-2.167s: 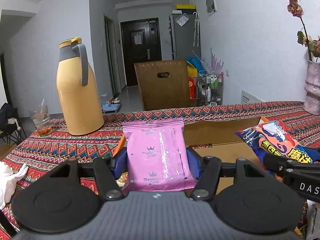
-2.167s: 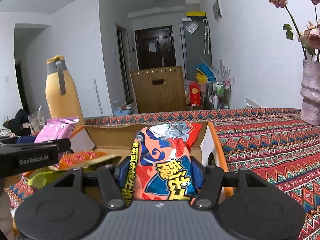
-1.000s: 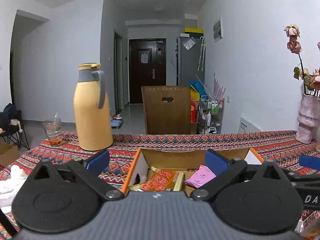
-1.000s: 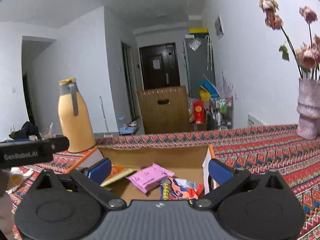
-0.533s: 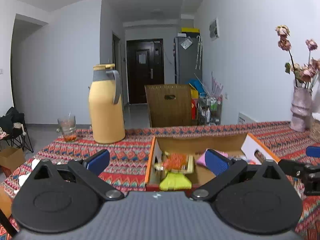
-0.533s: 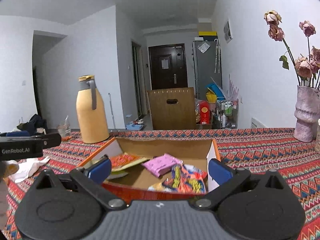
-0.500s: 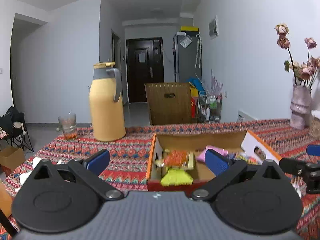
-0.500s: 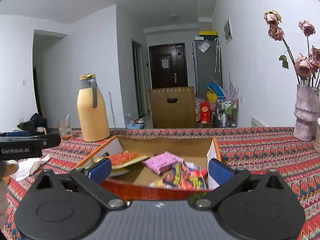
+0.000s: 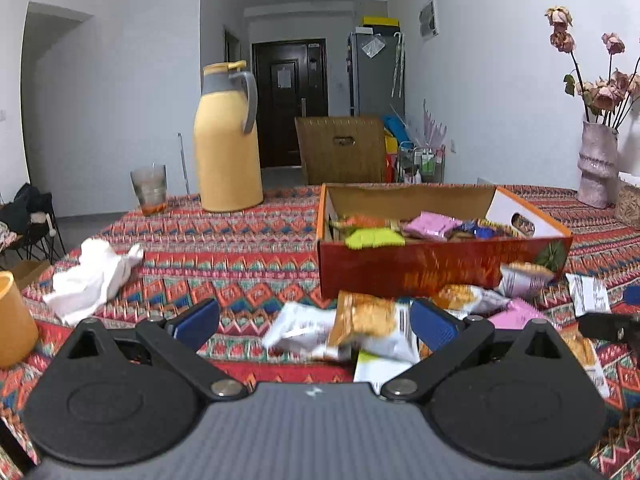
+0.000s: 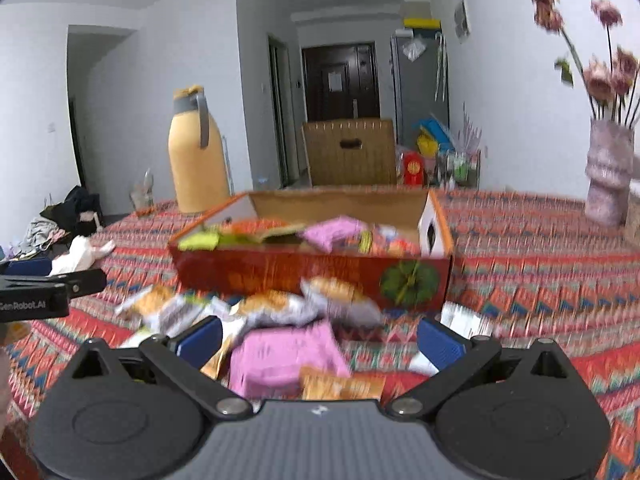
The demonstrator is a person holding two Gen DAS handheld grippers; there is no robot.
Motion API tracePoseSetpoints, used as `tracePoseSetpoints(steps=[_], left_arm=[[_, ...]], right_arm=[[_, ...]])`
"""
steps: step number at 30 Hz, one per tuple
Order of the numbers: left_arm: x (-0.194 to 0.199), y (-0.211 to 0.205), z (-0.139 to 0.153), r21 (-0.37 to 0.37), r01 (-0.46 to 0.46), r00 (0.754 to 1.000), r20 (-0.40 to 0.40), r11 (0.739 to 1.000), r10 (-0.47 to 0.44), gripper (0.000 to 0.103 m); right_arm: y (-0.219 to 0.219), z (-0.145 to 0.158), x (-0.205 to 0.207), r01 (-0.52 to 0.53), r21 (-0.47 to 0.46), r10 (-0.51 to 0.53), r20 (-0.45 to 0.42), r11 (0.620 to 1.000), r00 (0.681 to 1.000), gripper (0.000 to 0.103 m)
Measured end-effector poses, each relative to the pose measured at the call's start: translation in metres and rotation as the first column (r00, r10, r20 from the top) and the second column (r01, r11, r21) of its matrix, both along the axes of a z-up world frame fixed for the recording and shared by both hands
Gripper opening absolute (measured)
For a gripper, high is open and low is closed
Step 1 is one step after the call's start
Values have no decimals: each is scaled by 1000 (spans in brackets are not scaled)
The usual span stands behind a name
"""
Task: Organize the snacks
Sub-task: 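Move both open tools back toward the snack pile, then grasp the white pumpkin-seed cracker bag with the right tool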
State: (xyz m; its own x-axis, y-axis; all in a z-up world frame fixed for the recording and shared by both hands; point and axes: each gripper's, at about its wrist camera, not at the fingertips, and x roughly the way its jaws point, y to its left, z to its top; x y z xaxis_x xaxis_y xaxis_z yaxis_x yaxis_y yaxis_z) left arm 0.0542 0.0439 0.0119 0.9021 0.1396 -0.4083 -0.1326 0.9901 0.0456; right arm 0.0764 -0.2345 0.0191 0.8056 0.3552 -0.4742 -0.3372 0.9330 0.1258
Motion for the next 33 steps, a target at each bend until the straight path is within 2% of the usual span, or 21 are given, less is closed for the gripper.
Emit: tracePoseSetpoints(steps=[8, 14, 19, 31, 33], left_arm=[[-2, -1, -23, -6, -6, 1000, 23, 1000, 6, 103], [-4, 1, -27, -23, -9, 999, 31, 1000, 10, 103], [-5, 2, -30, -32, -6, 999, 35, 999, 7, 103], [-5, 5, -30, -62, -9, 999, 33, 998, 11, 103], [-5, 5, -30, -64, -12, 999, 32, 998, 14, 103]], right_arm=[[4, -31, -12, -1, -18, -1, -88, 1000, 996, 103], [6, -35, -5, 15, -19, -17, -100, 1000, 995, 103], [12, -40, -2, -11, 3, 11, -121, 1000, 993, 103], [23, -42, -5, 41, -83, -51, -127, 996, 991, 103], [22, -42, -2, 58, -80, -68, -135, 995, 989, 100]])
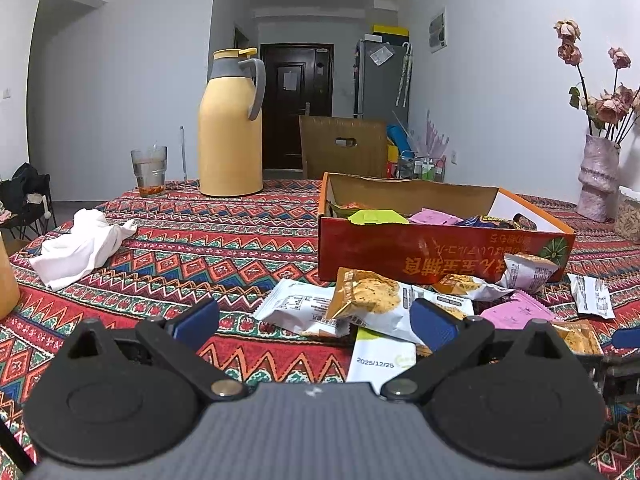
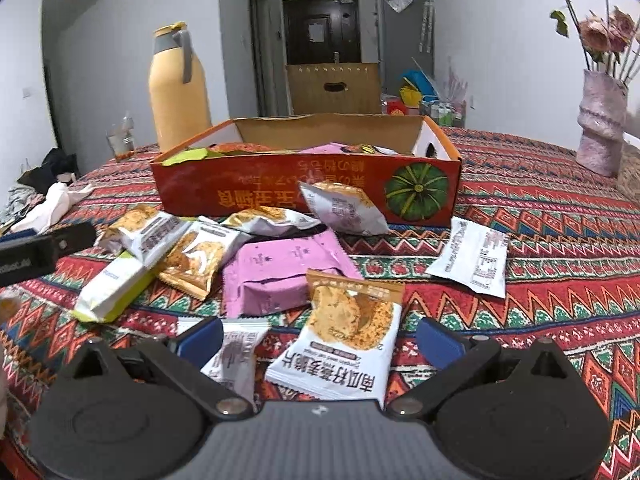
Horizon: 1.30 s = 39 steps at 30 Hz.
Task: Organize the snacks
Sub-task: 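Grasp the white pumpkin-seed cracker bag with the right tool, then grasp the golden chip bag with the left tool while the right tool holds the cracker bag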
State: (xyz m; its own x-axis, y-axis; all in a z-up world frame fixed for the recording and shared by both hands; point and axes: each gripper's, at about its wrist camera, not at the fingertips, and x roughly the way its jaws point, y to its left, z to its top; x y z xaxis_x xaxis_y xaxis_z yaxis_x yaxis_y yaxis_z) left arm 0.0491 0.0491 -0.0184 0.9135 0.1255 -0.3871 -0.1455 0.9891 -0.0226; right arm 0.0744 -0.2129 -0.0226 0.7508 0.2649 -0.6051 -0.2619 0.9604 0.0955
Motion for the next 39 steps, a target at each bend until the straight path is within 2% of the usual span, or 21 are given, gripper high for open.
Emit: tracePoseSetpoints(steps=[3, 5, 8, 9, 11, 14, 20, 27, 31, 35, 39], left_arm=[[0, 1, 0, -4, -3, 1000, -2, 1000, 3, 103], [0, 2, 0, -7, -3, 1000, -2, 1000, 3, 103], [0, 2, -1, -6, -2, 1000, -4, 1000, 2, 103], [0, 2, -1, -6, -1, 1000, -4, 1000, 1, 103], [0, 2, -1, -6, -2, 1000, -4, 1000, 2, 103], [0, 2, -1, -6, -3, 1000, -6, 1000, 3, 103], [2, 0, -2, -2, 0, 1000, -20, 1000, 0, 103], [7, -3, -3, 9, 12, 998, -63, 1000, -11, 103], [9, -12, 4, 59, 48, 995, -86, 997, -43, 103], [16, -28, 17, 135, 77, 993, -104, 988, -63, 103], [33, -37, 23, 138, 117, 985, -141, 983, -97, 103]], right_arm=[[-5, 2, 7, 43, 10, -43, -11, 999, 999, 89], [-7, 0, 11, 59, 8, -59, -28, 998, 998, 76], [-7, -7, 16, 64, -6, -65, -59, 998, 996, 67], [-6, -8, 15, 63, -19, -64, -52, 998, 997, 65], [-4, -8, 13, 53, -22, -54, -44, 998, 998, 53], [-4, -8, 10, 34, -23, -35, -29, 999, 999, 44], [-14, 0, 4, 50, 8, -50, 27, 999, 998, 44], [-40, 8, 11, 136, 3, -135, 96, 991, 986, 44], [-53, 5, 21, 175, 16, -175, 105, 984, 979, 44], [-55, -1, 25, 167, 34, -170, 97, 985, 981, 44], [-58, -2, 25, 158, 63, -163, 94, 985, 982, 44]])
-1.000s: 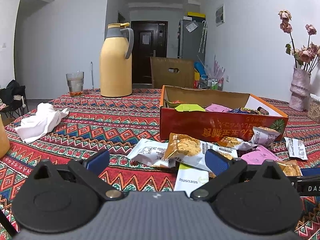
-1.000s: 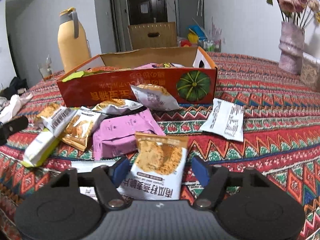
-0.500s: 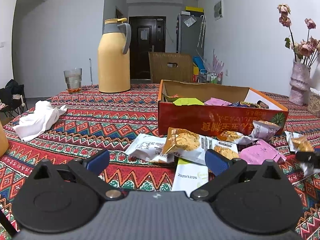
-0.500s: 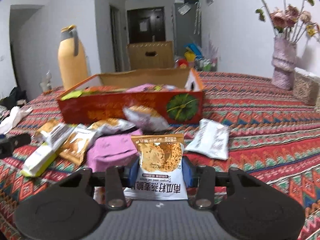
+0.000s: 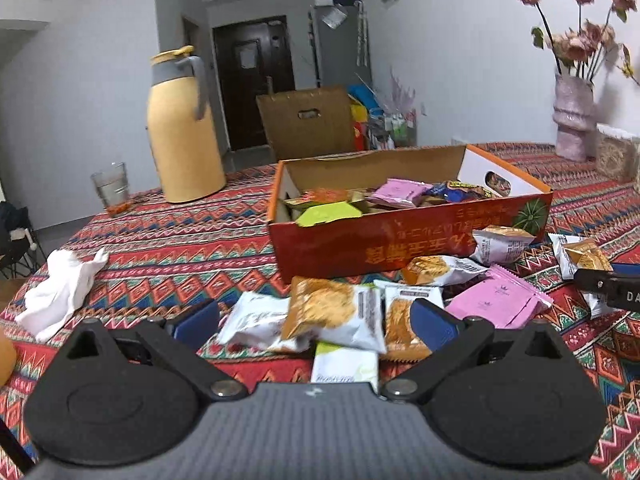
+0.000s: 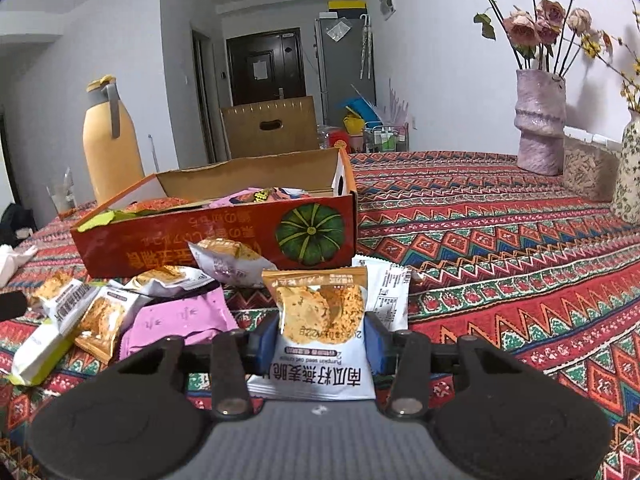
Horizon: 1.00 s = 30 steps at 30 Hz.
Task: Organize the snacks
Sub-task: 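Grasp the golden chip bag with the left tool while the right tool holds the cracker bag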
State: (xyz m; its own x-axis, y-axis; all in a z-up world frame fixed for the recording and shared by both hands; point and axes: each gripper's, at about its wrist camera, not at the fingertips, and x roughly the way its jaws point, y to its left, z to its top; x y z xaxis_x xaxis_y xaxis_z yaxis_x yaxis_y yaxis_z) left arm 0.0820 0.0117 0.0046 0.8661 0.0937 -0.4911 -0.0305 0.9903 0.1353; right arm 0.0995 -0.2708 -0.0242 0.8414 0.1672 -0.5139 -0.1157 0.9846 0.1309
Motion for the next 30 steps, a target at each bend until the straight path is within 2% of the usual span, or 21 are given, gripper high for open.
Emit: tracePoseSetpoints(steps=[5, 7, 9, 12, 20, 23, 28, 30], left_arm=[[29, -5, -6, 6, -20, 999, -46, 1000, 20, 103], [37, -3, -10, -1, -27, 998, -62, 1000, 27, 99], [43, -1, -15, -16, -33, 997, -70, 999, 31, 88], [47, 4, -21, -40, -27, 996, -80, 999, 24, 81], [48, 1, -28, -48, 13, 997, -80, 999, -16, 80], [49, 0, -30, -51, 12, 996, -87, 999, -17, 70], [48, 1, -31, -60, 19, 997, -76, 998, -23, 62], [45, 1, -29, -62, 25, 998, -63, 998, -29, 54]], right_arm=[[-2, 0, -1, -10, 30, 10, 3, 1000, 1000, 44], [-3, 0, -1, -15, 37, 14, 2, 999, 1000, 44], [-3, -1, 0, -17, 44, 18, -4, 999, 1000, 44], [-3, -2, 1, -25, 53, 26, -13, 998, 1000, 44], [-2, -3, 4, -34, 59, 36, -26, 998, 999, 44], [-2, -3, 4, -35, 59, 36, -26, 998, 999, 44], [-1, -4, 4, -36, 59, 38, -25, 998, 999, 44], [-2, -4, 4, -35, 59, 37, -25, 998, 999, 44]])
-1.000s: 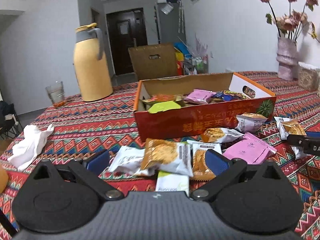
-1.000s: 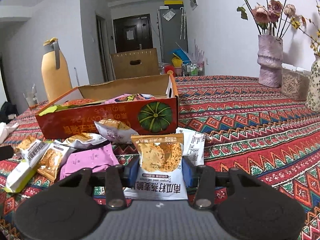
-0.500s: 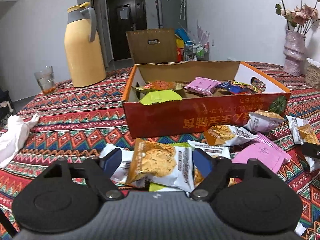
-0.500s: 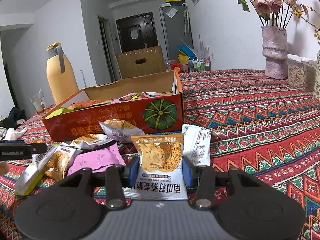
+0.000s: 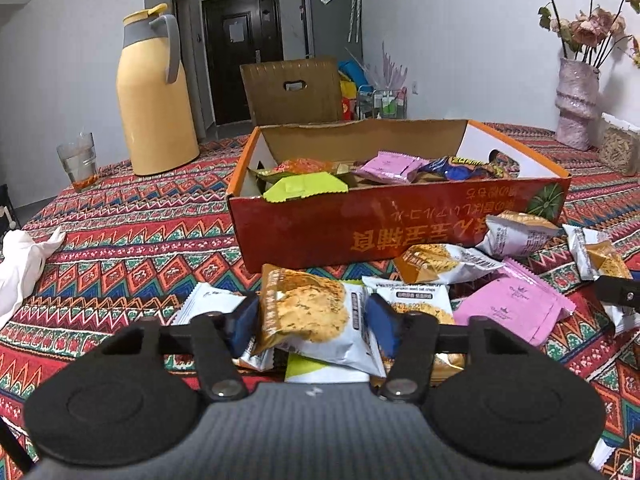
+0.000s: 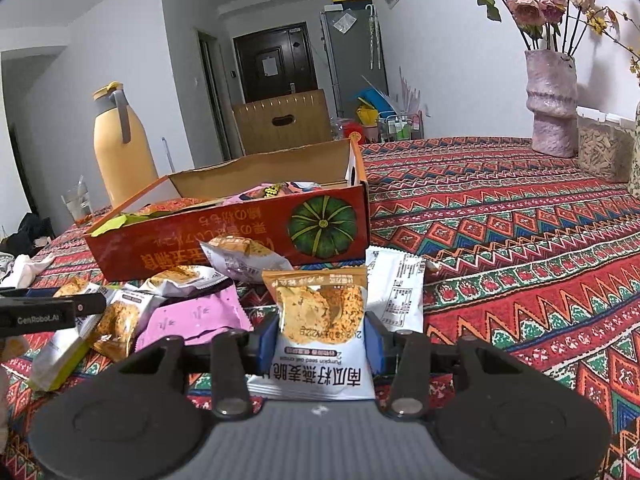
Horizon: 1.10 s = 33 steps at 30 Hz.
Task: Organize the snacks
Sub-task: 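Grasp the golden chip bag with the left tool while the right tool holds the cracker bag, then carry both bags over the box and open both tools to release them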
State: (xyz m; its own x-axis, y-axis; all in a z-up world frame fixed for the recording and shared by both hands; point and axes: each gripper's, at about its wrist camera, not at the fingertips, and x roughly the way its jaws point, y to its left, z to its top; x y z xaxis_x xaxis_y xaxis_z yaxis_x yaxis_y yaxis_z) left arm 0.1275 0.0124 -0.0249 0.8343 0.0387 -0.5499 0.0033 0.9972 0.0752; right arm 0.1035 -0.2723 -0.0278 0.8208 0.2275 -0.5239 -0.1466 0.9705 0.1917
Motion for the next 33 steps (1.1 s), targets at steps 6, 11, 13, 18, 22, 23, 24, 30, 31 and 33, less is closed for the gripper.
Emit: tracePoseSetpoints(steps=[6, 11, 13, 18, 22, 23, 24, 30, 31, 33], left_arm=[[-5, 0, 3, -15, 17, 1000, 24, 1000, -17, 46], [-11, 2, 9, -29, 26, 998, 55, 999, -24, 40], [-14, 3, 12, -38, 26, 998, 67, 999, -23, 37], [-14, 3, 12, -36, 18, 999, 51, 999, -16, 43], [-4, -2, 5, -18, 25, 1000, -7, 1000, -25, 59], [0, -2, 1, -13, 25, 999, -30, 1000, -25, 58], [4, -3, -2, -16, 30, 998, -53, 999, -31, 56], [1, -3, -4, -20, 42, 998, -47, 999, -43, 28], [-1, -2, -3, -17, 36, 999, -36, 999, -37, 21], [-4, 0, 1, -34, 42, 999, -26, 999, -42, 18]], right_arm=[[0, 0, 0, 1, 0, -1, 3, 1000, 1000, 44], [-1, 1, -2, 3, 2, -3, 12, 1000, 1000, 44], [-1, 2, -2, 5, 2, -5, 15, 1000, 1000, 44], [-2, 2, -3, 6, 1, -6, 18, 1000, 1000, 44], [-2, 2, -3, 8, 2, -8, 21, 1000, 1000, 44], [-2, 2, -3, 9, 2, -9, 21, 1000, 1000, 44], [-2, 2, -4, 9, 3, -9, 21, 1000, 1000, 44], [-3, 3, -5, 8, 6, -8, 28, 1000, 1000, 44], [-3, 3, -5, 8, 6, -8, 28, 1000, 1000, 44], [-3, 3, -5, 8, 6, -9, 29, 1000, 1000, 44]])
